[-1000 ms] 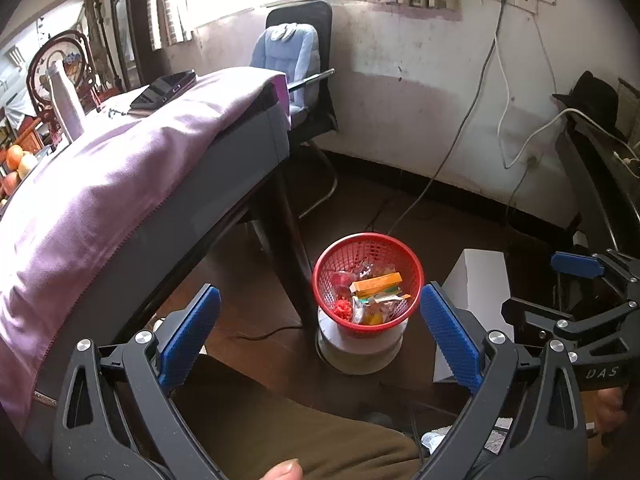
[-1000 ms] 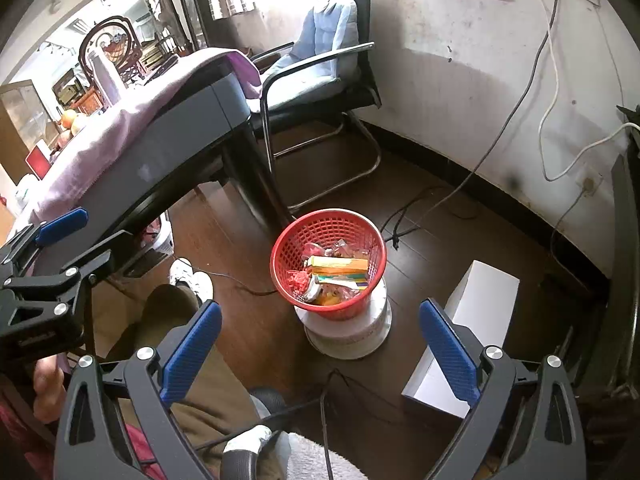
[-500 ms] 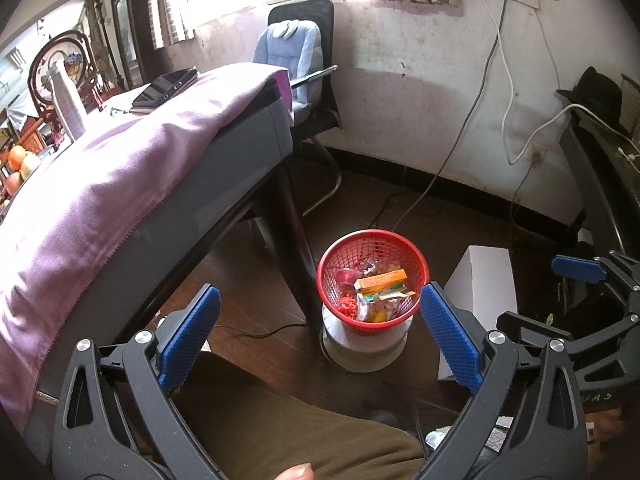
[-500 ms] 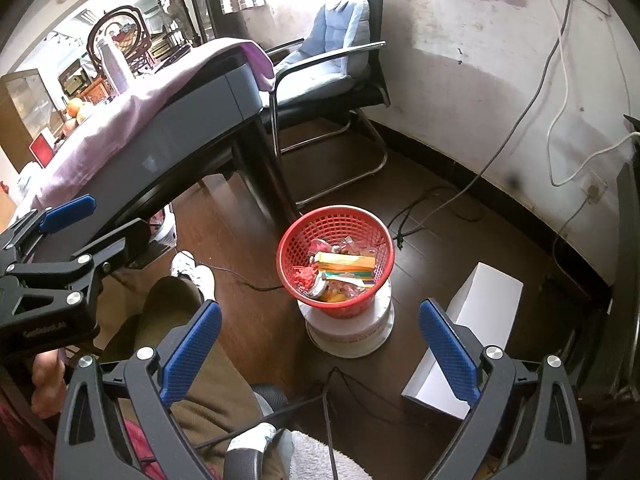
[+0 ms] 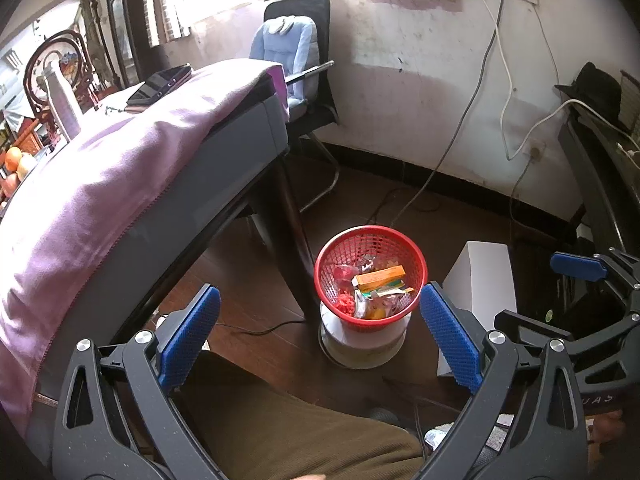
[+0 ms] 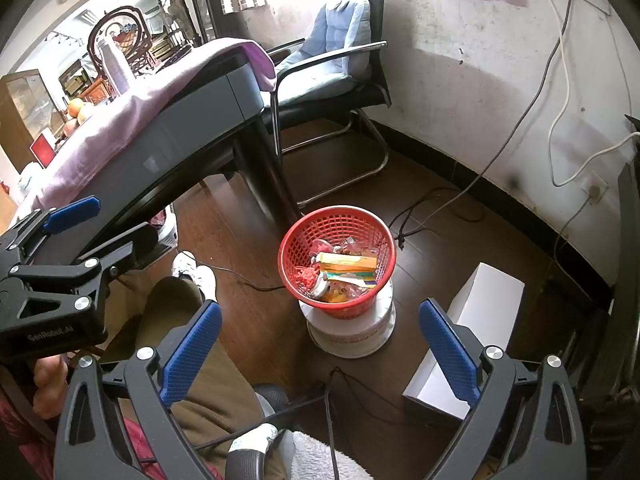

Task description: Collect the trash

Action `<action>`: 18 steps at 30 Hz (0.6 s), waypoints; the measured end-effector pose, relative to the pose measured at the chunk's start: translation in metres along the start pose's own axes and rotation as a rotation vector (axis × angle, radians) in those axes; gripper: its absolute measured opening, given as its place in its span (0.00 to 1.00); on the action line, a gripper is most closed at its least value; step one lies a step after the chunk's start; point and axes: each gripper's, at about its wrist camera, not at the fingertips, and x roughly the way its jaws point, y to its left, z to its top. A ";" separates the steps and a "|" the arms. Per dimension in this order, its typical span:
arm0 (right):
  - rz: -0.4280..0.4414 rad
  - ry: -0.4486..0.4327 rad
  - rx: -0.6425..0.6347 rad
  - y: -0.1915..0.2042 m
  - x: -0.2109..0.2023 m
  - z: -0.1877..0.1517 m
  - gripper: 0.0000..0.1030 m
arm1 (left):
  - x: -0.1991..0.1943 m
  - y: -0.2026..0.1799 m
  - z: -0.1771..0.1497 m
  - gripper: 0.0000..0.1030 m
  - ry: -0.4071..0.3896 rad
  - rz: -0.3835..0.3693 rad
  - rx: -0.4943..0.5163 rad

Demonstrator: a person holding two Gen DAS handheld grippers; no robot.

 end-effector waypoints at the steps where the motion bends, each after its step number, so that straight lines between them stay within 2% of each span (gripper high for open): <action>1: 0.000 0.001 0.001 0.000 0.000 0.000 0.94 | 0.000 0.000 0.000 0.93 0.001 -0.002 0.000; 18: 0.004 0.004 0.004 0.002 0.002 -0.001 0.94 | 0.001 0.001 0.000 0.93 0.005 0.000 0.003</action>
